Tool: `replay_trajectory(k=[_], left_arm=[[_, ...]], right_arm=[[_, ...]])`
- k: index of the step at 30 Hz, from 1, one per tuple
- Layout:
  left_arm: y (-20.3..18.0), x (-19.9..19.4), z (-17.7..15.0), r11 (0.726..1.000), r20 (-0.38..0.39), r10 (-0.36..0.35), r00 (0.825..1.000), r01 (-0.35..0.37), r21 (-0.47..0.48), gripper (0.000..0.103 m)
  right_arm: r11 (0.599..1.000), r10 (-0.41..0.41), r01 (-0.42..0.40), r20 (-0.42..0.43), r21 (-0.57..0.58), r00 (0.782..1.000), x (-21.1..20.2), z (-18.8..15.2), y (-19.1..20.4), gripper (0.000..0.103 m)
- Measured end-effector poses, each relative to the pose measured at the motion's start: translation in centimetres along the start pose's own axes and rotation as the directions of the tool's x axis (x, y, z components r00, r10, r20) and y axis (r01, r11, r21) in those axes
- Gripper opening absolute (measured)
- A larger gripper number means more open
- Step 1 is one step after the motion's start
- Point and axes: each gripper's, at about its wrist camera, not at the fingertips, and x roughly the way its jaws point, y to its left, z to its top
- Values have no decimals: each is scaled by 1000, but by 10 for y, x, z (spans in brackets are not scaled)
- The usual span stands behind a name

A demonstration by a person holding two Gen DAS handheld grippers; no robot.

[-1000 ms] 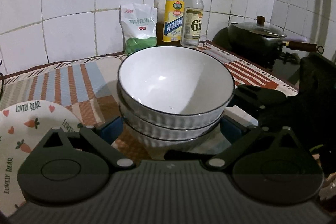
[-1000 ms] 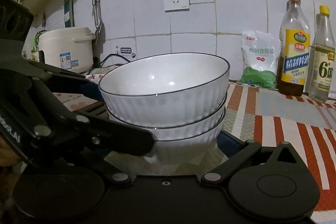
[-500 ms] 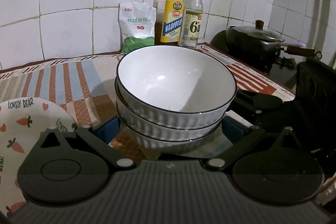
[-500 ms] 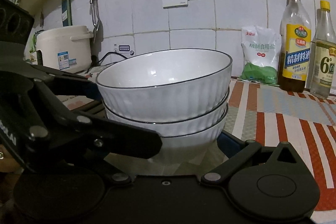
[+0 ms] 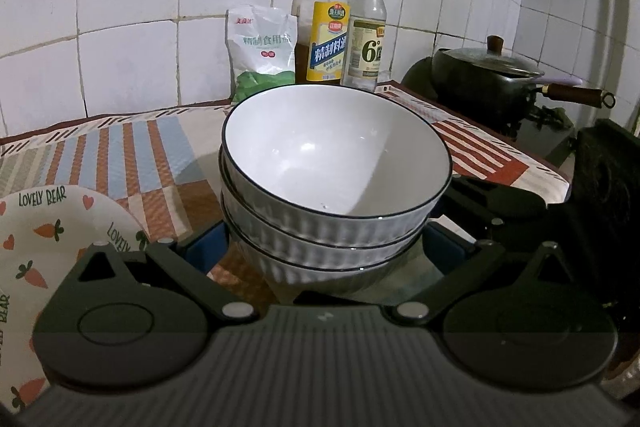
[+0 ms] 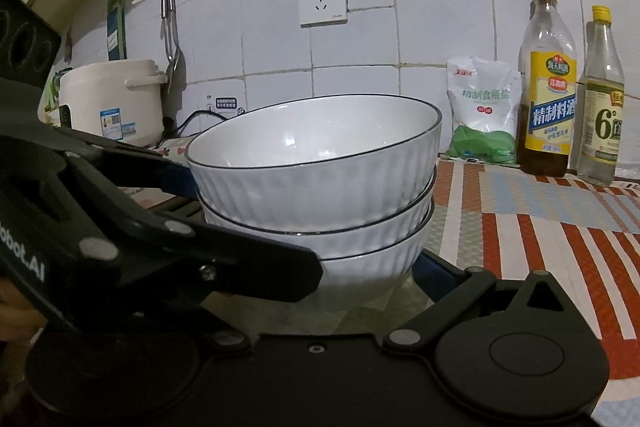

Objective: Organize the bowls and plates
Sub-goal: 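Lift the bowl stack with both grippers and carry it toward the plates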

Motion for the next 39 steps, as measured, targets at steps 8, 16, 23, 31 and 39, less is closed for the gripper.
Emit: replay_trajectory(k=[8, 16, 23, 31, 39], left_arm=[[4, -5, 0, 1000, -15, -18, 1000, 18, -6, 103], [1, -13, -2, 1000, -9, -13, 1000, 13, 1, 103], [0, -26, -1, 1000, 13, 0, 1000, 0, 20, 103], [5, -48, 3, 1000, 13, 8, 1000, -8, 3, 103], [9, -89, 14, 998, 11, 59, 998, -59, 16, 103]], right_arm=[[1000, -10, 10, 25, -2, 1000, -6, -5, 7, 102], [1000, -2, 2, 50, 4, 999, -12, -6, 12, 102], [1000, -1, 2, 64, -21, 998, -16, -1, 18, 102], [998, 11, -7, 57, -61, 998, -24, 14, 38, 102], [998, 54, -51, 64, -43, 996, -31, 36, 68, 102]])
